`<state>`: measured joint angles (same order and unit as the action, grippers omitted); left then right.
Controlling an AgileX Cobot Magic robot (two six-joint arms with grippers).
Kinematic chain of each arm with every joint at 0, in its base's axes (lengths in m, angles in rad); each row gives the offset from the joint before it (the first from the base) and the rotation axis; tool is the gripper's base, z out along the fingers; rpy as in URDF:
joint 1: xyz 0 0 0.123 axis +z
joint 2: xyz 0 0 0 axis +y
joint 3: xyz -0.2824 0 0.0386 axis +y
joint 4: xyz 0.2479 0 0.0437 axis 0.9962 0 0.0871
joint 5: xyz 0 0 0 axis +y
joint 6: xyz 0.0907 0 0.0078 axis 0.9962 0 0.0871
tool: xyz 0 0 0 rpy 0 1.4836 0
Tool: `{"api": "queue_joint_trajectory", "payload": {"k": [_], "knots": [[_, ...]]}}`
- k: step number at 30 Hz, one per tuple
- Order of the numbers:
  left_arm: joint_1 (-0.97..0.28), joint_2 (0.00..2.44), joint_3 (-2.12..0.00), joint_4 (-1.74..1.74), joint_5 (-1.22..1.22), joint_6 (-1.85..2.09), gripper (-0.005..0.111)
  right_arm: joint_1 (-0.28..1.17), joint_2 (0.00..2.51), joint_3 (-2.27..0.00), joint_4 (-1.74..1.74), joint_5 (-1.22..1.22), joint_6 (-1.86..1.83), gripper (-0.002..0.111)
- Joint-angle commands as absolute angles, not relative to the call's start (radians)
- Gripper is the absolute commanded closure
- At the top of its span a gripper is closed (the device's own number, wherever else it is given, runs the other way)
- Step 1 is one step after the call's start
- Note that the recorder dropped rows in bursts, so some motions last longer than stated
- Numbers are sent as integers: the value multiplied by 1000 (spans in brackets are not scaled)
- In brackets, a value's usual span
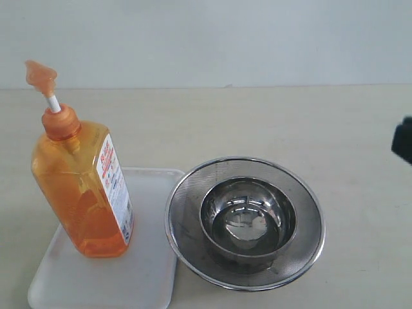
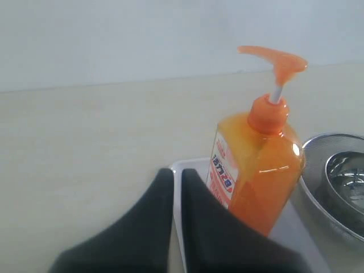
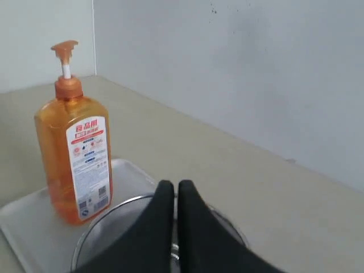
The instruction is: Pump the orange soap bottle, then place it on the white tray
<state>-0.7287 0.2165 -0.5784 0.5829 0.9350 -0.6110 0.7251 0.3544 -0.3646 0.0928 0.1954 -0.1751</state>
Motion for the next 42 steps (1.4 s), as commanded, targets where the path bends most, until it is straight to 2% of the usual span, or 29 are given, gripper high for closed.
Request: {"api": "queue_joint_trajectory", "payload": {"k": [1,8,21,24,29,31,35,42], "knots": [[-731,211,-585,593,924,-608,102,719,232,-216,99,127,-128,108],[-731,211,-585,593,924,-608,102,719,138,-9,99,-6,-128,108],[-731,211,-585,593,924,-608,102,690,113,0,96,34,-125,108],[-731,211,-585,593,924,-608,102,587,92,0,96,39,-123,108],[-731,211,-585,593,924,-608,102,154,43,0,98,109,-32,108],[-731,211,-585,593,924,-608,102,37,22,0,98,135,5,108],[-731,211,-585,593,924,-608,102,-50,22,0,98,236,6,108],[-731,211,-585,593,924,-608,102,-50,0,0,98,328,0,108]]}}
